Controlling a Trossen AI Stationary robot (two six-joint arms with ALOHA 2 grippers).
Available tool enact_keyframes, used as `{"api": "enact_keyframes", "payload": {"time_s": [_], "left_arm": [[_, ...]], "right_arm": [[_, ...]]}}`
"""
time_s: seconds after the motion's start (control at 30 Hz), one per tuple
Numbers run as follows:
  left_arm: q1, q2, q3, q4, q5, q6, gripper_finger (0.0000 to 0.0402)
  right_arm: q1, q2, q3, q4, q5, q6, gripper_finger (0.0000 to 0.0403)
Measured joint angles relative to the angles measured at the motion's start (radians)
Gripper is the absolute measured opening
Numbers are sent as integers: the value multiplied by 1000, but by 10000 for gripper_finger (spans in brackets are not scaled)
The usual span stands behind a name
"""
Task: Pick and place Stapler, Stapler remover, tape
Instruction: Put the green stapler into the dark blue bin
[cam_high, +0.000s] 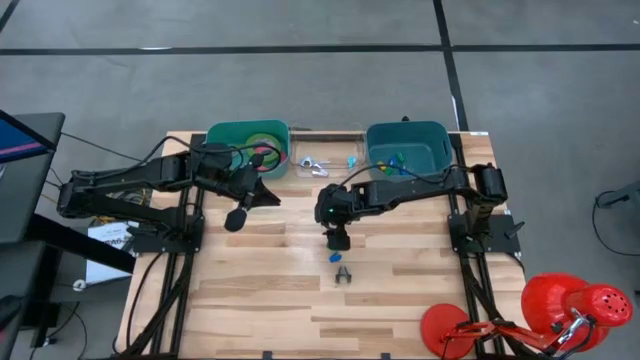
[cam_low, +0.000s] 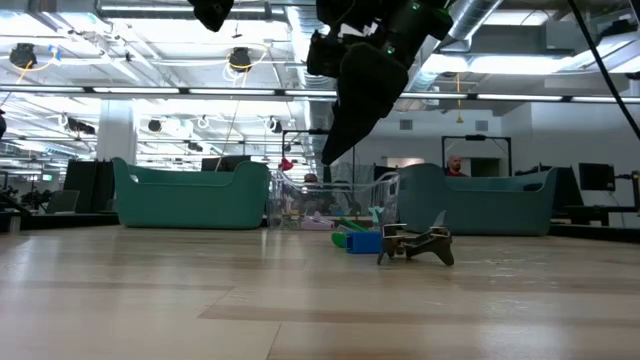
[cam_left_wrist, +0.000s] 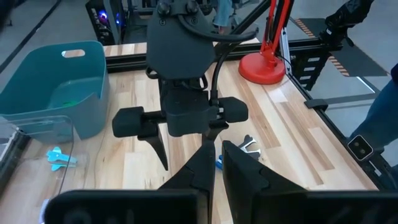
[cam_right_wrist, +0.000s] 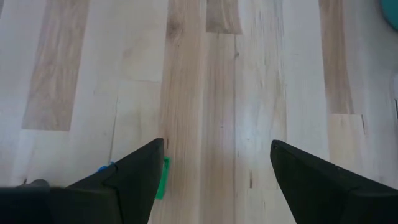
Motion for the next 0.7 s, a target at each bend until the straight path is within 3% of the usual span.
{"api": "enact_keyframes", "payload": {"time_s": [0.7], "left_arm": [[0, 0, 0, 20, 0, 0, 21]], "right_arm": [[20, -50, -1, -3, 0, -3, 286]]}}
